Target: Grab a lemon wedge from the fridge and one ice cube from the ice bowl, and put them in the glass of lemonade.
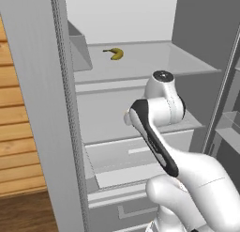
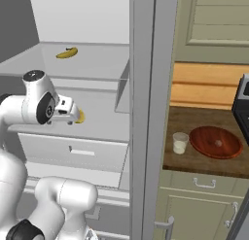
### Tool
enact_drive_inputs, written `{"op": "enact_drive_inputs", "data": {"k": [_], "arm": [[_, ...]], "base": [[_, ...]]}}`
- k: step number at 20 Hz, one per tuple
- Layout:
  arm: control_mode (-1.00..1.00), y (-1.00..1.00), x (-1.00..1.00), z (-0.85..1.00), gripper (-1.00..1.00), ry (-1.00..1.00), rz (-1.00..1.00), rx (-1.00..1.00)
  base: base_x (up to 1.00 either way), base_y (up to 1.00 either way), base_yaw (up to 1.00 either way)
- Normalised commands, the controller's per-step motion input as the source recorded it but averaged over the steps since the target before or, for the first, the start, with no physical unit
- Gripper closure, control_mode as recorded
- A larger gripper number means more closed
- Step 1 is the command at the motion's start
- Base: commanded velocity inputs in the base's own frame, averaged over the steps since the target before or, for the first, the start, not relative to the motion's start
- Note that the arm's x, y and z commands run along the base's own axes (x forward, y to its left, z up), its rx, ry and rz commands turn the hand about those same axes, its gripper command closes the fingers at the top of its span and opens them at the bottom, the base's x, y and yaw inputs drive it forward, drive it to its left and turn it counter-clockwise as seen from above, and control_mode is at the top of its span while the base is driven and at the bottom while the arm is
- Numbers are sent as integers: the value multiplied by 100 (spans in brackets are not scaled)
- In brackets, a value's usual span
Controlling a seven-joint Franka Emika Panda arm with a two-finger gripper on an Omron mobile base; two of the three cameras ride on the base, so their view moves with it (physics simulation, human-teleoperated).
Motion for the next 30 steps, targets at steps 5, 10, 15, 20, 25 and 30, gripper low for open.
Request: {"op": "enact_drive_inputs", "data": {"k": [5, 10, 15, 20, 25, 30], "arm": [[-100, 0, 32, -56, -100, -3, 0, 0], [-100, 0, 56, -42, -100, -1, 0, 0], [-100, 0, 68, -10, -100, 0, 0, 0], [-100, 0, 73, 0, -100, 0, 0, 0], [-100, 0, 10, 0, -100, 0, 0, 0], [-100, 0, 25, -1, -100, 0, 0, 0]], "base": [[0, 0, 0], [0, 0, 0], [0, 0, 0], [0, 0, 0], [0, 0, 0], [0, 0, 0]]}}
